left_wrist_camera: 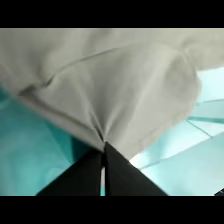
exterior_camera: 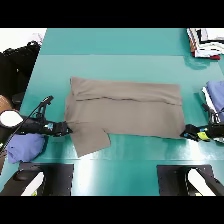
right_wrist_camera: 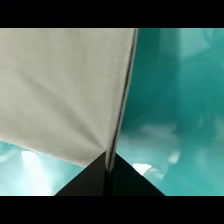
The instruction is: Fold the shirts.
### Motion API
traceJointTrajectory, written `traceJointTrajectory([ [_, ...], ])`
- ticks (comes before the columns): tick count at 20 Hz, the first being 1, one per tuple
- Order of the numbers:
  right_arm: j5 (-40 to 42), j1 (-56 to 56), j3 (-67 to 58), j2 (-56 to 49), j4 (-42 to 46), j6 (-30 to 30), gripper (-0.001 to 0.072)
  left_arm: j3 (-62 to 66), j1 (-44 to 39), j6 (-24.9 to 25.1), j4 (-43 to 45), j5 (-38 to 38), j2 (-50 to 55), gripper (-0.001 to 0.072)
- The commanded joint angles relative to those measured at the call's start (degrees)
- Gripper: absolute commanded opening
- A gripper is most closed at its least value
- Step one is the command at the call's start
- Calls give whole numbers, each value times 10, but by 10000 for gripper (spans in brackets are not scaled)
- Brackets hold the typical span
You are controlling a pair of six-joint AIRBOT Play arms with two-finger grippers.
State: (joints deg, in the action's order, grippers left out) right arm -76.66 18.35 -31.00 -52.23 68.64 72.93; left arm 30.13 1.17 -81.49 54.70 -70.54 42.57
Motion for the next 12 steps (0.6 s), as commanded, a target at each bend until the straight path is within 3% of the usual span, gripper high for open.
traceJointTrajectory([
  [1,-94,-3,-1,96,65,1,15,2,0,-63,33,-100,-95,22],
  [5,-134,-3,-6,176,63,23,14,42,0,-101,5,-153,-135,22],
  [8,-122,-3,-64,151,58,26,14,97,0,-85,14,-88,-95,22],
  [12,-54,-64,-164,32,59,27,14,154,0,-36,20,5,38,23],
])
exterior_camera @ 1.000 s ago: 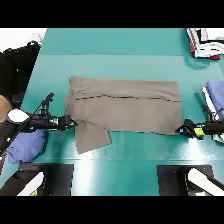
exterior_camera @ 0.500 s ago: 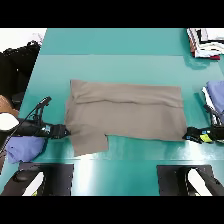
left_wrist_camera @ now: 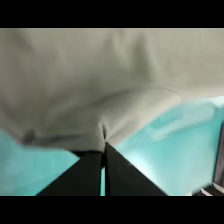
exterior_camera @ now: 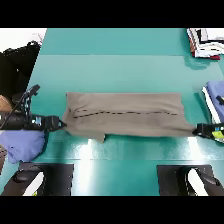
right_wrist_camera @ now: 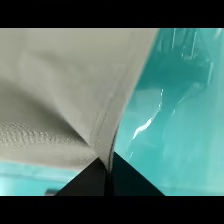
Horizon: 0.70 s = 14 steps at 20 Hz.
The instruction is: Fold the shirts.
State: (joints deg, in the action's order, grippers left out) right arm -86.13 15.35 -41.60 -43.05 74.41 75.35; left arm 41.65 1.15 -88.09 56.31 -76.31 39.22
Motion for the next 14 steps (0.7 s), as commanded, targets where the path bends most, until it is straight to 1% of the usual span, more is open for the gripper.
traceJointTrajectory([
  [1,67,-52,-81,-97,3,2,14,52,0,41,2,85,113,23],
  [2,91,-65,-106,-139,1,3,14,68,0,46,2,110,157,23],
  [4,116,-84,-160,-216,1,23,14,99,0,46,2,154,231,24],
  [7,116,-104,-242,-315,1,28,14,154,0,46,2,208,326,24],
  [10,110,-112,-310,-387,-10,31,14,189,0,46,1,252,379,25],
  [12,108,-111,-350,-426,-47,31,18,201,0,45,-5,274,391,25],
  [13,108,-108,-367,-440,-64,31,59,202,0,45,-10,282,391,29],
  [14,110,-101,-382,-454,-87,30,271,206,0,45,-11,284,391,223],
])
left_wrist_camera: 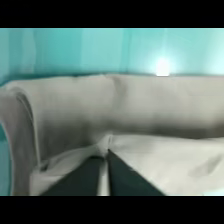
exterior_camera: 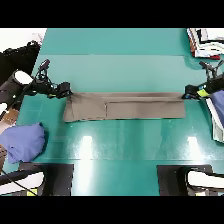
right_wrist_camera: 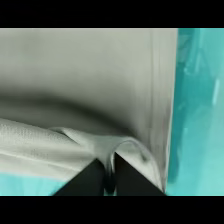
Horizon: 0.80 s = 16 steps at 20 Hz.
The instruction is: Fold the shirts.
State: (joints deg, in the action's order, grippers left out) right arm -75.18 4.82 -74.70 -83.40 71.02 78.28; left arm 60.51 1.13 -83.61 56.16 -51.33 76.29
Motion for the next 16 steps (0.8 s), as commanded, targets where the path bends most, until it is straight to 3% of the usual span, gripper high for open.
traceJointTrajectory([
  [1,0,11,-63,-61,-75,1,389,20,0,0,-13,33,20,486],
  [2,-5,20,-73,-68,-98,0,389,26,0,1,-12,23,20,559],
  [5,-40,56,-75,-69,-113,-35,389,51,0,4,-6,-47,17,500],
  [8,-84,108,-45,-68,-115,-76,389,58,0,33,-13,-101,13,73],
  [9,-83,127,-23,-68,-115,-87,399,57,0,33,-14,-110,13,26],
  [10,-78,144,-1,-69,-116,-92,517,57,0,33,-17,-114,13,25],
  [11,-72,162,20,-75,-119,-99,553,57,-1,33,-25,-113,13,25],
  [16,-82,187,54,-150,-242,-160,549,57,-65,30,-26,-60,14,25],
])
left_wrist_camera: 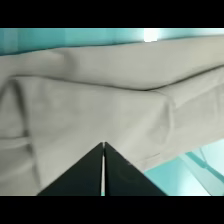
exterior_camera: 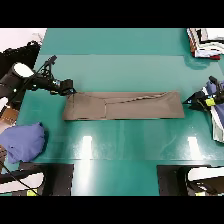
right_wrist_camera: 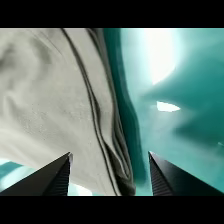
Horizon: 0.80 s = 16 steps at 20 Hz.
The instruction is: Fold the shirts.
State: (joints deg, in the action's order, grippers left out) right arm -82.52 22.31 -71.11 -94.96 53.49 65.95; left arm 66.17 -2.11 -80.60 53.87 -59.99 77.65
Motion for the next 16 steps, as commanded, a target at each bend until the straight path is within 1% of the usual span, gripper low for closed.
traceJointTrajectory([
  [1,-8,1,18,-44,-80,-45,548,1,-51,0,-3,47,0,25],
  [3,-1,-28,18,-55,-84,-54,547,1,-83,-22,-3,84,1,25],
  [4,1,-40,18,-59,-85,-63,472,1,-96,-35,-3,95,1,25],
  [5,3,-51,18,-60,-85,-77,336,1,-110,-39,-5,105,3,24],
  [6,2,-58,18,-59,-87,-92,231,1,-123,-49,-7,114,8,24],
  [7,1,-62,18,-54,-90,-112,79,2,-138,-56,-12,131,15,24],
  [8,0,-61,18,-45,-90,-120,14,6,-152,-61,-26,145,26,24],
  [10,-5,-61,18,-10,-104,-120,14,38,-183,-60,-44,147,65,24],
  [12,-18,-61,17,42,-165,-114,14,92,-218,-61,-50,145,120,24],
  [13,-27,-69,9,70,-191,-96,14,121,-235,-61,-50,144,148,24],
  [16,-37,-116,-55,132,-195,-34,14,202,-275,-73,-50,128,234,24],
])
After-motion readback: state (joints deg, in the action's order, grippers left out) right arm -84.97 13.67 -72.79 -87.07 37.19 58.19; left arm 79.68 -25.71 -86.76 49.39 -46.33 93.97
